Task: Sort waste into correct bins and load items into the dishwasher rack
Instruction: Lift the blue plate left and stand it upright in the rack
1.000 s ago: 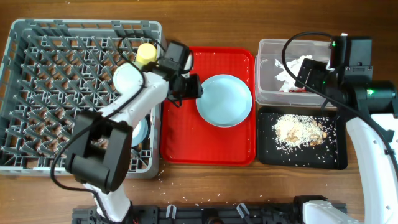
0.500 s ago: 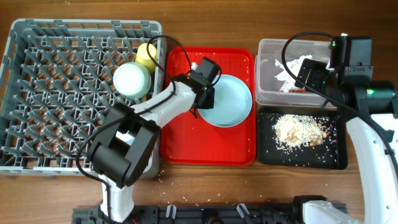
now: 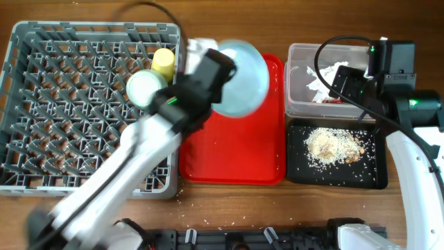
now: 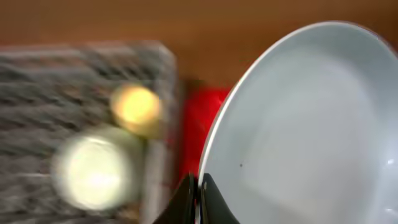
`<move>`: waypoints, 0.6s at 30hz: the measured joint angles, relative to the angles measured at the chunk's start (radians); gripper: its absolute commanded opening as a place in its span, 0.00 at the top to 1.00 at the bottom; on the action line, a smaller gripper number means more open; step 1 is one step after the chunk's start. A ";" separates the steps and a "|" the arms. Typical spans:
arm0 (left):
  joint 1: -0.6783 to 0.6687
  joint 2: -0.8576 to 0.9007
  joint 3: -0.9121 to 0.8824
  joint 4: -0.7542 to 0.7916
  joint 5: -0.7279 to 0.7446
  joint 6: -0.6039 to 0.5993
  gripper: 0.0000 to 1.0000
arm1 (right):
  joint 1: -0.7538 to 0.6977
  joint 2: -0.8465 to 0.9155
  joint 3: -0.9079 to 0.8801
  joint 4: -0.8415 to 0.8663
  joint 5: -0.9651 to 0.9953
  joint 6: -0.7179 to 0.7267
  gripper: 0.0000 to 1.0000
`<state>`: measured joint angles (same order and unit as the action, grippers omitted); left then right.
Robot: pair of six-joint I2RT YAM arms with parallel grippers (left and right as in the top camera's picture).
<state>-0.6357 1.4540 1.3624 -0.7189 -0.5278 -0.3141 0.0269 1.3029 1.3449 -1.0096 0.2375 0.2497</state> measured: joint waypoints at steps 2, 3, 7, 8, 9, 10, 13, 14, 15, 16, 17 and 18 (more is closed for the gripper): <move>0.023 -0.153 0.015 -0.053 -0.157 0.088 0.96 | 0.000 0.000 0.000 0.000 0.000 0.000 0.00; 0.042 -0.191 0.016 -0.075 -0.219 0.134 0.96 | 0.000 0.000 0.000 0.001 0.000 0.000 0.00; 0.178 -0.203 0.016 -0.101 -0.443 0.302 0.96 | 0.000 0.000 0.000 0.000 0.000 0.000 0.00; 0.220 -0.197 0.016 -0.101 -0.478 0.354 0.96 | 0.000 0.000 0.000 0.000 0.000 0.000 0.00; 0.261 -0.191 0.016 -0.101 -0.495 0.395 0.96 | 0.000 0.000 0.000 0.000 0.000 0.000 0.00; 0.318 -0.180 0.016 -0.100 -0.514 0.441 0.96 | 0.000 0.000 0.000 0.001 0.000 0.000 0.00; 0.472 -0.120 0.016 -0.053 -0.551 0.553 0.96 | 0.000 0.000 0.000 0.000 0.000 0.000 0.00; 0.513 -0.089 0.016 -0.026 -0.558 0.602 0.96 | 0.000 0.000 0.000 0.000 0.000 0.000 0.00; 0.539 -0.068 0.015 -0.006 -0.562 0.633 0.96 | 0.000 0.000 0.000 0.000 0.000 0.000 0.00; 0.564 -0.042 0.013 0.042 -0.565 0.674 0.96 | 0.000 0.000 0.000 0.002 0.000 0.000 0.00; 0.580 -0.022 0.013 0.089 -0.568 0.708 0.96 | 0.000 0.000 0.000 0.001 0.000 0.000 0.00; 0.602 0.008 0.013 0.149 -0.569 0.760 0.96 | 0.000 0.000 0.000 0.000 0.000 0.000 0.00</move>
<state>-0.0341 1.4616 1.3754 -0.5697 -1.0966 0.4454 0.0269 1.3029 1.3449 -1.0092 0.2375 0.2497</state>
